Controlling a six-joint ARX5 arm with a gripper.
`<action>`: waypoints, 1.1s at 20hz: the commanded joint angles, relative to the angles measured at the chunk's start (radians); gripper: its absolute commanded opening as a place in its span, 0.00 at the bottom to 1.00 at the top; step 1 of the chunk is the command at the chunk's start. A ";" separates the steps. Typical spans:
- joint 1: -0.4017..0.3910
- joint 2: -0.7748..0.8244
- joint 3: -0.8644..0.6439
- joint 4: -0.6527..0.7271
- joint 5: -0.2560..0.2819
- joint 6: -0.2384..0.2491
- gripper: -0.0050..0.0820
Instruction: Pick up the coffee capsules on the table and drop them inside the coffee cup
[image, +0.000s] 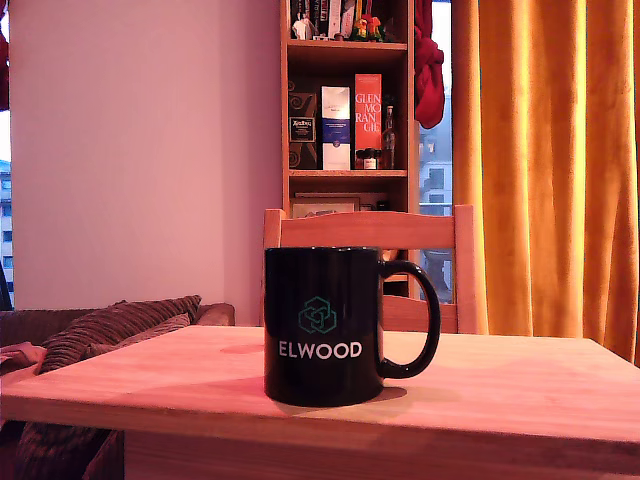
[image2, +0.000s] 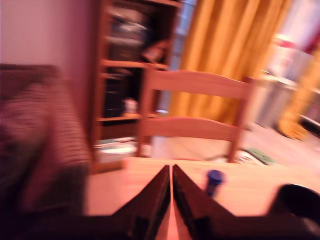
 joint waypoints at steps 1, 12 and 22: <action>-0.037 0.050 -0.016 0.050 0.011 0.016 0.03; -0.269 0.426 -0.016 0.244 -0.029 0.145 0.03; -0.277 0.541 -0.016 0.261 -0.035 0.184 0.05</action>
